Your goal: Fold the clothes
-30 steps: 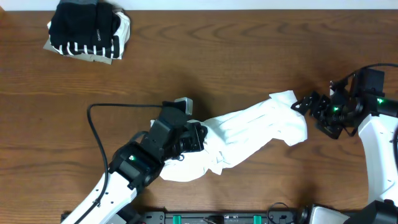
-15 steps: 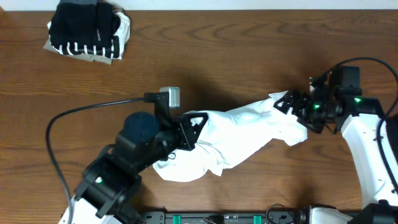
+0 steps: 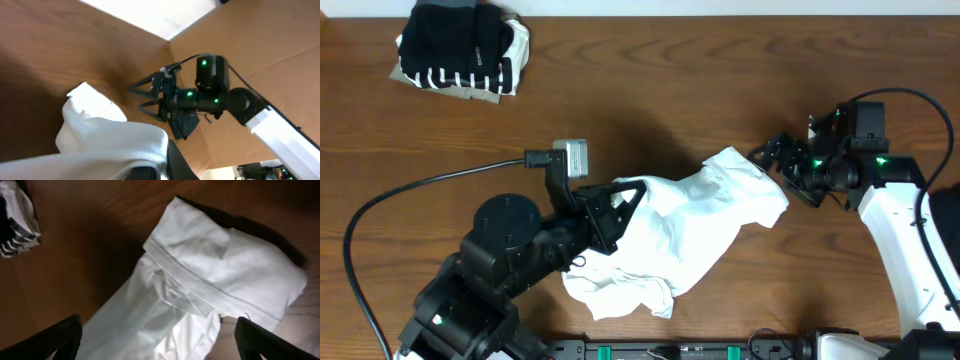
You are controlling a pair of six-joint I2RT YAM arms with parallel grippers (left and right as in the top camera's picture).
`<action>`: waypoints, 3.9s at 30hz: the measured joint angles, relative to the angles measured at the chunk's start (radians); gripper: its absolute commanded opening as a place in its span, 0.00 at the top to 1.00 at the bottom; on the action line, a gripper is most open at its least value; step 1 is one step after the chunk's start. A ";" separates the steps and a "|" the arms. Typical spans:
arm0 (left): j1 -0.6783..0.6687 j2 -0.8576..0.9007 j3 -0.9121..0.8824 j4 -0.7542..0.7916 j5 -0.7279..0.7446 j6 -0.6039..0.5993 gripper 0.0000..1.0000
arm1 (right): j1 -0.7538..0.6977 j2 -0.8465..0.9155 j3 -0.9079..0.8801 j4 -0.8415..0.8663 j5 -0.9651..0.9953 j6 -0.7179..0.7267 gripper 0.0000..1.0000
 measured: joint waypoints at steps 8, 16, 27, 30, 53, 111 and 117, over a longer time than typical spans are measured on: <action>0.000 0.002 0.006 -0.009 0.032 -0.001 0.94 | 0.118 0.007 0.000 0.088 -0.004 0.105 0.05; 0.000 0.002 0.114 -0.024 0.133 0.000 0.94 | 0.148 0.052 0.000 0.131 0.002 0.143 0.03; 0.000 0.007 0.178 -0.176 0.148 0.003 0.94 | 0.146 0.058 0.000 0.224 0.047 0.062 0.05; 0.000 0.025 0.178 -0.214 0.145 0.004 0.94 | 0.153 0.066 0.000 0.244 0.054 0.016 0.06; 0.000 0.135 0.178 -0.532 -0.114 -0.024 0.94 | 0.482 0.208 -0.001 0.214 0.366 -0.370 0.14; 0.000 0.249 0.178 -0.592 -0.189 -0.022 0.94 | 0.586 0.319 0.077 -0.042 0.714 -0.266 0.99; 0.000 0.249 0.178 -0.599 -0.202 -0.022 0.94 | 0.418 0.319 0.199 -0.127 0.753 -0.251 0.99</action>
